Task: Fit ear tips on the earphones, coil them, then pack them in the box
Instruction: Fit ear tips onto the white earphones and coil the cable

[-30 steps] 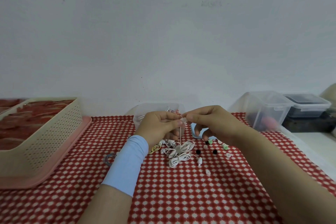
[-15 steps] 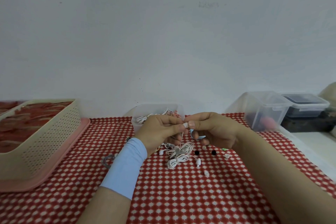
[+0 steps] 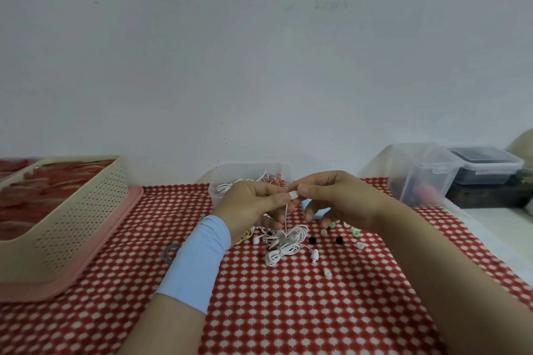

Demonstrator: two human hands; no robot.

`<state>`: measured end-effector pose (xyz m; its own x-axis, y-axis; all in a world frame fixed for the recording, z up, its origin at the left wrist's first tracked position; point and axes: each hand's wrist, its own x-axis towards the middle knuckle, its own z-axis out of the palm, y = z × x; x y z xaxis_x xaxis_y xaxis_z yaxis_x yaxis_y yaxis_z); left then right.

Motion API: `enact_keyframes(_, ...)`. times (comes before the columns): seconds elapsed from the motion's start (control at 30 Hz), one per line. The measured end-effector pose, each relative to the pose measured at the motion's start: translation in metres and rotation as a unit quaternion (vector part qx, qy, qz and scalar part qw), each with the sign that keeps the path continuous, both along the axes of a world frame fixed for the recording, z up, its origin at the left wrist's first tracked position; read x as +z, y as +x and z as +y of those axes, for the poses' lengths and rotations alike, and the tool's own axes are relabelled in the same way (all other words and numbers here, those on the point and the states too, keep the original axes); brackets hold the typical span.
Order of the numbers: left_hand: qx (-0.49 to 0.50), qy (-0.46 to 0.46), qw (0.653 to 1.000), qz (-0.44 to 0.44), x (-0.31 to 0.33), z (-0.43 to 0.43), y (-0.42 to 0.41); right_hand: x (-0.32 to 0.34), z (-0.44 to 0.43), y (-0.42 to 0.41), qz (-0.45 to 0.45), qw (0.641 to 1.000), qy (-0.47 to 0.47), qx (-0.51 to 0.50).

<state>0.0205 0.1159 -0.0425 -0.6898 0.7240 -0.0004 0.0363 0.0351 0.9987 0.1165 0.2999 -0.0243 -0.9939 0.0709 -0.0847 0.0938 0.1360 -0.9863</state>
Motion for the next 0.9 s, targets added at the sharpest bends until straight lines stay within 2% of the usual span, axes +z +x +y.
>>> enact_keyframes(0.17,0.001,-0.018,0.999,-0.032,-0.001,0.001,-0.001,0.012,0.002,0.005,0.063,0.981,0.181,-0.018)
enact_keyframes(0.27,-0.004,-0.021,0.999,-0.038,0.000,0.002,0.000,0.012,0.001,0.003,0.093,0.971,0.219,-0.012)
enact_keyframes(0.5,-0.011,-0.028,0.998,-0.048,0.000,0.001,-0.001,0.009,-0.002,0.001,0.099,0.969,0.226,-0.024)
enact_keyframes(0.7,-0.041,-0.033,0.998,-0.022,0.003,-0.003,0.001,0.012,0.004,0.008,0.021,0.993,0.111,0.038)
enact_keyframes(0.9,-0.051,-0.062,0.997,0.011,0.005,-0.007,0.002,0.001,0.001,0.003,0.019,0.992,0.112,0.047)
